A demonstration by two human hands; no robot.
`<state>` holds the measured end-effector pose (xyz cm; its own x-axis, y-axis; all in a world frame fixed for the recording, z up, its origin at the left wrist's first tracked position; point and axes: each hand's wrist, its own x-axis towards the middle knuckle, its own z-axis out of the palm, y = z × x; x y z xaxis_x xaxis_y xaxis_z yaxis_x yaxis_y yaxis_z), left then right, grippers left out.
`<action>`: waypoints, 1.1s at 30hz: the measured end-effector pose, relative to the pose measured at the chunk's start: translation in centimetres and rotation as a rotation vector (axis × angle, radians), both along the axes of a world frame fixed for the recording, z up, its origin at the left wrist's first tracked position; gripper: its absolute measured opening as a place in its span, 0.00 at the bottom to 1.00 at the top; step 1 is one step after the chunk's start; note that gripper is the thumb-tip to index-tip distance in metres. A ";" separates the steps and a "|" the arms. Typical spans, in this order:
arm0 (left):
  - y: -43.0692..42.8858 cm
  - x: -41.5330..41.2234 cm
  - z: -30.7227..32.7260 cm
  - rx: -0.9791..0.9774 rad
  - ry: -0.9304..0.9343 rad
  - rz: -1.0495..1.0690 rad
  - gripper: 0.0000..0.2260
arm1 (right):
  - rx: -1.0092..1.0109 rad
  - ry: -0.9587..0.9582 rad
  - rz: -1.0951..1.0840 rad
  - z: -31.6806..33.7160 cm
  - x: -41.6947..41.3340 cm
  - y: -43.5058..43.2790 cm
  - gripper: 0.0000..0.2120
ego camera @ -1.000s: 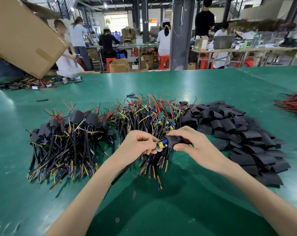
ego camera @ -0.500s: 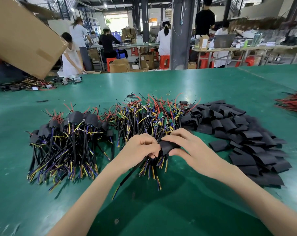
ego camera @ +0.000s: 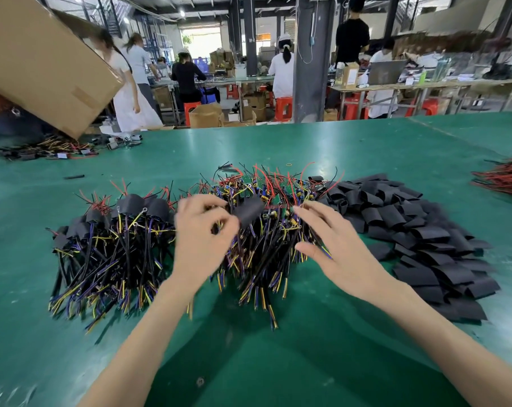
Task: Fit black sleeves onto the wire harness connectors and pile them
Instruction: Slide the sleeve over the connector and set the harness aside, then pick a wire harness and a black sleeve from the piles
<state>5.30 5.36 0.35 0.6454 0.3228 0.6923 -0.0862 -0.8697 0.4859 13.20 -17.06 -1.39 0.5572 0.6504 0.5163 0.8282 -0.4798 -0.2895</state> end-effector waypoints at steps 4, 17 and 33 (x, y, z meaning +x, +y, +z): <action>5.3 -0.3 -0.6 0.114 -0.031 0.570 0.08 | -0.040 -0.024 -0.296 -0.4 1.4 -0.8 0.23; 5.8 -0.3 -1.1 0.157 0.077 0.744 0.19 | -0.749 0.269 -0.521 0.0 2.9 -3.5 0.24; 2.1 12.1 -0.2 0.114 0.418 0.248 0.15 | -0.693 0.203 -0.355 -0.8 3.1 -2.9 0.20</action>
<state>17.37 7.50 0.19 0.7884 0.4392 0.4307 0.3119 -0.8889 0.3355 16.28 -19.97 -2.19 0.8304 0.5523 -0.0733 0.5559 -0.8302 0.0417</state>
